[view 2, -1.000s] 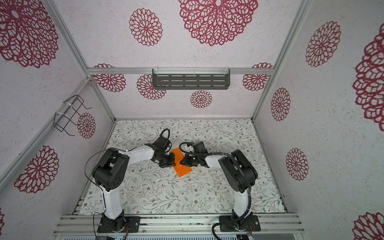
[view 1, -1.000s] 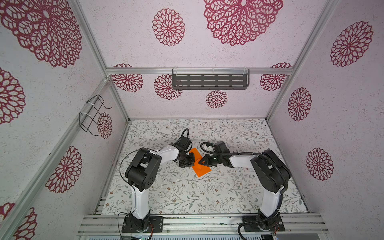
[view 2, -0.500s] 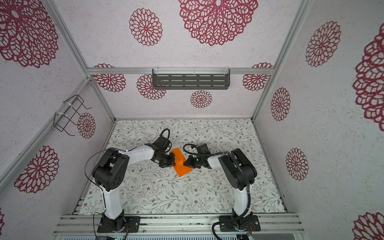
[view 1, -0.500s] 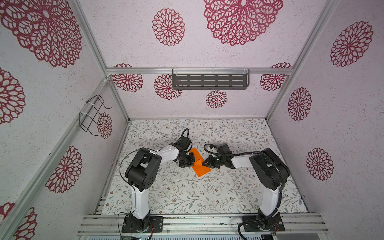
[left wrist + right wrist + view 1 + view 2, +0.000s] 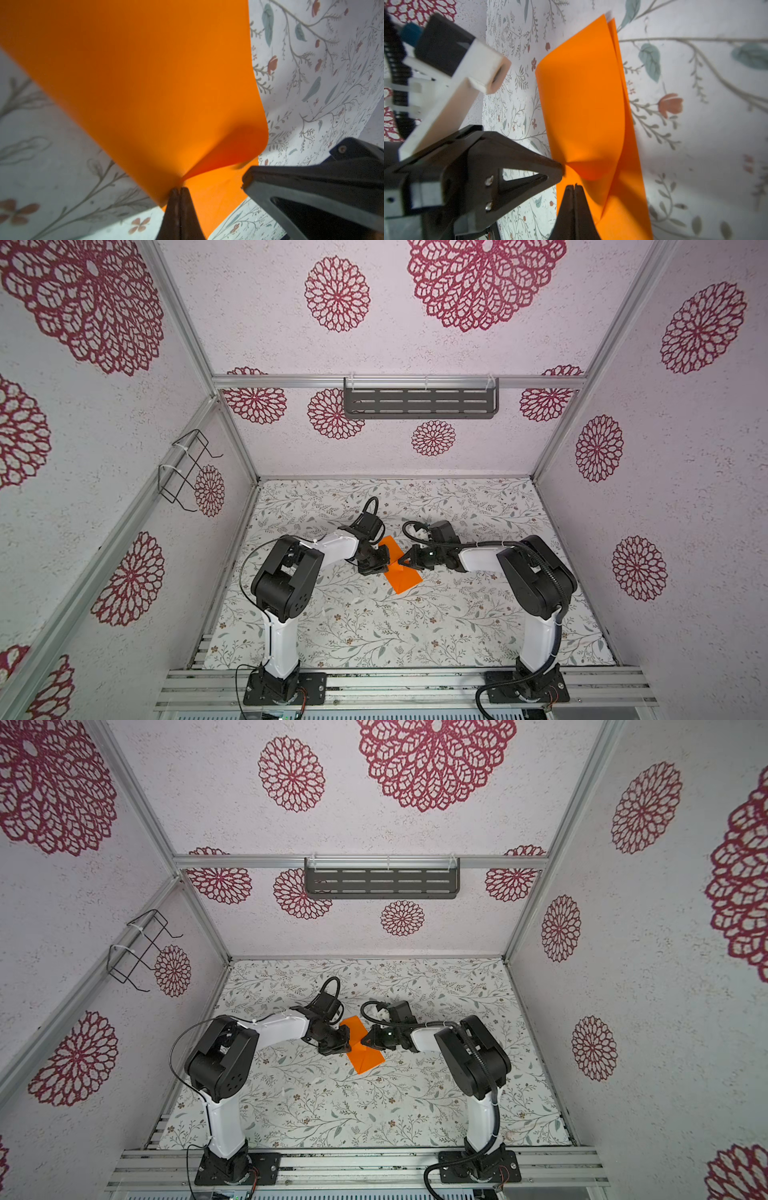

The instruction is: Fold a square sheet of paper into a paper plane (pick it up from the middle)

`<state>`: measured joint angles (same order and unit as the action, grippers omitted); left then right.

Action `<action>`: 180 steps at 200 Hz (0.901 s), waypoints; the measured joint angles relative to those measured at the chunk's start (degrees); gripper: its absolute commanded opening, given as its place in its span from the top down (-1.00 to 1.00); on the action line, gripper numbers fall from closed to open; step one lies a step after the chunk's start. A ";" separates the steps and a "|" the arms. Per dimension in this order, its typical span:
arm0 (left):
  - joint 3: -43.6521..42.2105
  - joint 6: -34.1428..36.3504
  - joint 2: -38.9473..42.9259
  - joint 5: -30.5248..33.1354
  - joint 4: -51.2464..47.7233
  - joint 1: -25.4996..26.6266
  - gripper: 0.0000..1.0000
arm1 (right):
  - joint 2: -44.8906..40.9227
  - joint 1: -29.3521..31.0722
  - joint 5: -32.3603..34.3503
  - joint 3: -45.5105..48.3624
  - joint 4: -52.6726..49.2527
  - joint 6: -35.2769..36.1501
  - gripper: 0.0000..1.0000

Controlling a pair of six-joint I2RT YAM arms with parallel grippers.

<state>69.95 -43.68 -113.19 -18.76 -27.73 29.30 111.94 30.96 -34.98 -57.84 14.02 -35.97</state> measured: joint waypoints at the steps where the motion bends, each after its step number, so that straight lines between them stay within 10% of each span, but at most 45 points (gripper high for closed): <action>1: 0.00 0.00 0.00 0.00 0.00 0.00 1.00 | 0.09 0.00 0.09 -0.02 -0.07 0.02 0.95; 180: 0.04 0.42 0.00 0.09 -0.09 0.00 1.00 | -1.97 -1.79 0.66 2.36 2.84 3.04 0.95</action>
<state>70.00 -43.27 -113.19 -18.68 -27.81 29.30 109.97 29.17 -34.33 -55.48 16.86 -32.93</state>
